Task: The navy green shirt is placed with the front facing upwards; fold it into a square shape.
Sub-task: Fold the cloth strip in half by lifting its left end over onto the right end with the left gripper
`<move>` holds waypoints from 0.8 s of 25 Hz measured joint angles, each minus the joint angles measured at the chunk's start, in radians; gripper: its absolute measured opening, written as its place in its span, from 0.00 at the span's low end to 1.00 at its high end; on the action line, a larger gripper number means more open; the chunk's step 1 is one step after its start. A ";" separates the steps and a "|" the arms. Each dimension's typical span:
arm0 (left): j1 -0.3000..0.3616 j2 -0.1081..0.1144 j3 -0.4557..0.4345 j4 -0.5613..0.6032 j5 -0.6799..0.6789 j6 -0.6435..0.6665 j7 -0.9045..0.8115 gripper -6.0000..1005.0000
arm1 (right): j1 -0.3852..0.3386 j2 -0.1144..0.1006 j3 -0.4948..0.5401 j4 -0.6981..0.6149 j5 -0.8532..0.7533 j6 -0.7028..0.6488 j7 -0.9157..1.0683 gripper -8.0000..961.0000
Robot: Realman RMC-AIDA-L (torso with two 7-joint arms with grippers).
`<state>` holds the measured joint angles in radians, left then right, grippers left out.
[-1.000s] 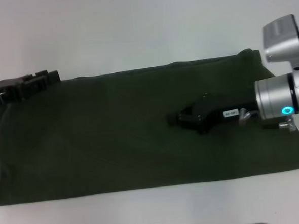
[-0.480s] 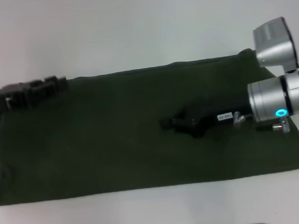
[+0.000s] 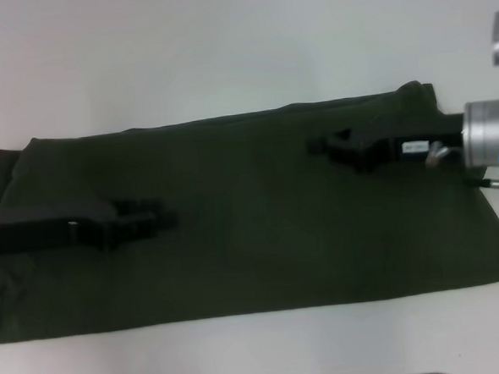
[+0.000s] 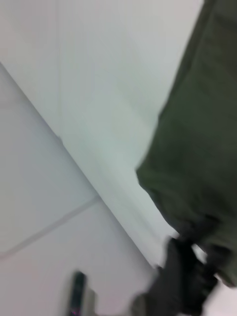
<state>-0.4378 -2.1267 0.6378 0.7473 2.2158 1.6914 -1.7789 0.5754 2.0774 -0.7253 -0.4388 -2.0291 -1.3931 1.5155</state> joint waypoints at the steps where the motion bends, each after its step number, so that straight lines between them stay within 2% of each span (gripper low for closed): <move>1: -0.001 -0.003 0.017 -0.001 0.000 0.000 0.000 0.44 | -0.005 -0.002 0.016 -0.008 0.000 0.002 0.013 0.03; 8: -0.005 -0.009 0.094 -0.003 0.041 0.018 0.001 0.44 | -0.042 -0.012 0.120 -0.050 0.001 0.005 0.060 0.03; 20: -0.028 -0.006 0.120 -0.059 0.116 0.001 -0.004 0.44 | -0.056 -0.019 0.143 -0.055 0.001 0.000 0.070 0.03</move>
<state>-0.4654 -2.1322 0.7577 0.6879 2.3313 1.6921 -1.7833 0.5194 2.0582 -0.5818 -0.4942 -2.0277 -1.3928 1.5859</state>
